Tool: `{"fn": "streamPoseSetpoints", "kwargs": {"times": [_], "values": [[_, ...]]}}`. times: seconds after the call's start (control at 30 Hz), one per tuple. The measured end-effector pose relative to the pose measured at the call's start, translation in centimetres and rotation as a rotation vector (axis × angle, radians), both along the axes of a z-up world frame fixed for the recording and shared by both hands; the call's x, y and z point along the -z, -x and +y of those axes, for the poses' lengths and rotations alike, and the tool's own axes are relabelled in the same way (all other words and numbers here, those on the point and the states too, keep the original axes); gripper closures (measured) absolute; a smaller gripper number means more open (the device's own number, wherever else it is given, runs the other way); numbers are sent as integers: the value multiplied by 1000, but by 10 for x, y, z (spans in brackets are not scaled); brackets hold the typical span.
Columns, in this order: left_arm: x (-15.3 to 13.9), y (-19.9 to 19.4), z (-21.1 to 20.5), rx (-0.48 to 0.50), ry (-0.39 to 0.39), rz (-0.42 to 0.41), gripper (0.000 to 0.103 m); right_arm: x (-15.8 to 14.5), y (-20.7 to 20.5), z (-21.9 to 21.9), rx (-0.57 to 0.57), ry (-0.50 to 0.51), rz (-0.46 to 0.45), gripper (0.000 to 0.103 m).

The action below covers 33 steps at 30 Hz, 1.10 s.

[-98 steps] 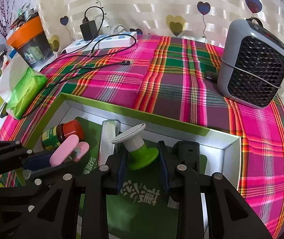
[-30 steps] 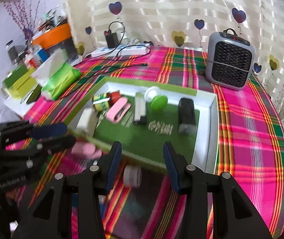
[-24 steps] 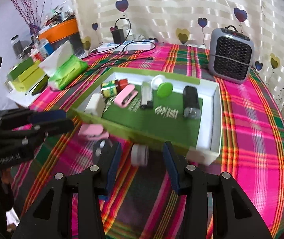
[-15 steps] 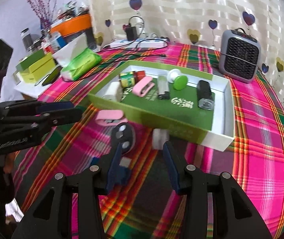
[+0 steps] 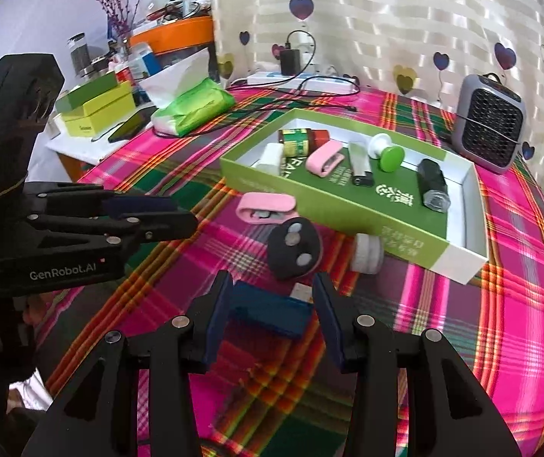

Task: Organize rigid objects
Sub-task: 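Lower the right tool onto the blue folded object and close around it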

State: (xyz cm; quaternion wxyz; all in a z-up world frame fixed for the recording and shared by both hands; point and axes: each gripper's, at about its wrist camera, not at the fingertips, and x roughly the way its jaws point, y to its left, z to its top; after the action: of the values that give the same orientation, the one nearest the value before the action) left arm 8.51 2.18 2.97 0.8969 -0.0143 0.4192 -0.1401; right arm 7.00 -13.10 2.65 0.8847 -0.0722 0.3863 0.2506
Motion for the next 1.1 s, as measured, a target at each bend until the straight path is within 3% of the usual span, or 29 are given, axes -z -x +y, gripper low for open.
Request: {"fn": "streamPoseSetpoints", "kwargs": {"times": [0.8, 1.1], "values": [[6, 3, 8, -20, -16, -2, 73, 12, -8, 29, -95, 80, 43, 58], [6, 2, 10, -19, -13, -2, 73, 16, 13, 29, -180, 200, 6, 58]]}}
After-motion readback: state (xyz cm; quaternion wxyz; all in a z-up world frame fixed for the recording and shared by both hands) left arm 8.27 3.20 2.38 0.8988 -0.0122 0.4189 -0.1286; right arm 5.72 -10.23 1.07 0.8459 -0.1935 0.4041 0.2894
